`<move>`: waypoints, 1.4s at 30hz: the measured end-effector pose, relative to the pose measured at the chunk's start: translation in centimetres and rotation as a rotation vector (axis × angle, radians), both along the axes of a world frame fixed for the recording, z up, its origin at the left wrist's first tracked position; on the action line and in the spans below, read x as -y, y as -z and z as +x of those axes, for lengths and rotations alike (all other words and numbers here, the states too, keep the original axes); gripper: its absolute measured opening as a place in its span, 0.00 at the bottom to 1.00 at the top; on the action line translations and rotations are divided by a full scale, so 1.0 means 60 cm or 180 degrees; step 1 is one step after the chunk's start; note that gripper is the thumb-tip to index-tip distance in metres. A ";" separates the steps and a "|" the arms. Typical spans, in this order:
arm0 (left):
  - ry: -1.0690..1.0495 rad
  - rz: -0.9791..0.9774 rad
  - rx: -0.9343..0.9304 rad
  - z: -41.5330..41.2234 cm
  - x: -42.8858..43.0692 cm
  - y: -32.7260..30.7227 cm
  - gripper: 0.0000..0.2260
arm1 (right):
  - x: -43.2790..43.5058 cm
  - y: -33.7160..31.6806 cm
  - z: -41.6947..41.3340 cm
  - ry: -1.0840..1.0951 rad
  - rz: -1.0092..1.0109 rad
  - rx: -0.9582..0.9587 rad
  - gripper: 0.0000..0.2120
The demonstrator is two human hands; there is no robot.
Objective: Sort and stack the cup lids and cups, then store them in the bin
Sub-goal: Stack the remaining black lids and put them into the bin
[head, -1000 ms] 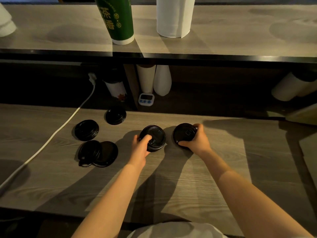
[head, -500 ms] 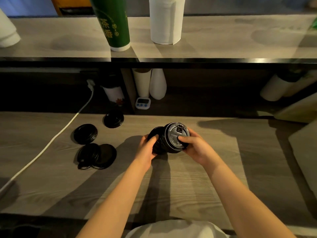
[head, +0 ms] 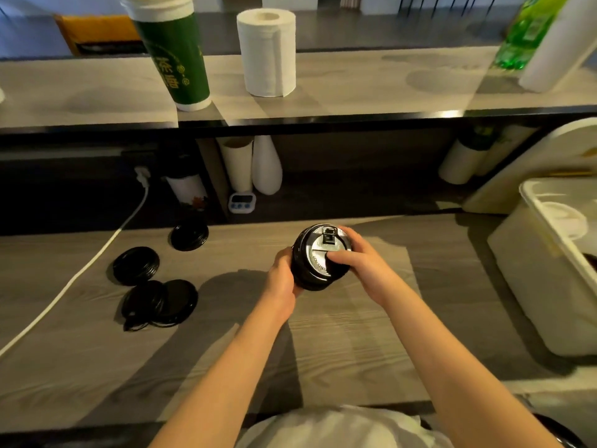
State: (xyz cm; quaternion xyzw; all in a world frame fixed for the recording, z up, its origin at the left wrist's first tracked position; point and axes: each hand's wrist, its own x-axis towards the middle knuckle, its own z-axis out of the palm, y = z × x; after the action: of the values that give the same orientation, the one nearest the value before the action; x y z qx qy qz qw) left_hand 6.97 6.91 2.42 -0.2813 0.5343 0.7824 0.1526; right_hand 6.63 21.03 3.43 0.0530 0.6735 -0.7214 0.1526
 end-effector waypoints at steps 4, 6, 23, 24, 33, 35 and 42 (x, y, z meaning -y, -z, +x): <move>0.0401 0.0106 -0.0090 0.011 -0.040 -0.007 0.19 | -0.040 -0.022 0.029 0.0053 0.0405 -0.0099 0.21; 0.0633 0.0148 -0.0285 0.019 -0.066 -0.014 0.26 | -0.064 -0.033 0.042 0.0261 0.0483 -0.0115 0.22; 0.2073 0.0055 -0.1147 0.032 -0.445 -0.137 0.11 | -0.448 -0.146 0.147 0.1021 0.0032 -0.0216 0.16; 0.2188 0.0023 -0.1180 0.031 -0.466 -0.137 0.12 | -0.470 -0.151 0.152 0.1086 0.0031 -0.0253 0.16; 0.3325 -0.1225 -0.1718 -0.005 -0.643 -0.160 0.17 | -0.669 -0.167 0.168 0.1391 0.0583 -0.0029 0.17; 0.3626 -0.1367 -0.1682 -0.009 -0.677 -0.165 0.18 | -0.716 -0.166 0.170 0.1168 0.0888 0.0156 0.20; 0.3886 -0.1117 -0.0922 -0.006 -0.764 -0.154 0.08 | -0.808 -0.172 0.179 0.0320 0.1588 0.0733 0.18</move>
State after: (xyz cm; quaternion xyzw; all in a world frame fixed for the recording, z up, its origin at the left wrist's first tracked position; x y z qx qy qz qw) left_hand 6.62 52.76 11.63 0.1603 0.7330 0.4862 0.4479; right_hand 17.40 69.53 13.77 0.2039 0.8050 -0.5292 0.1744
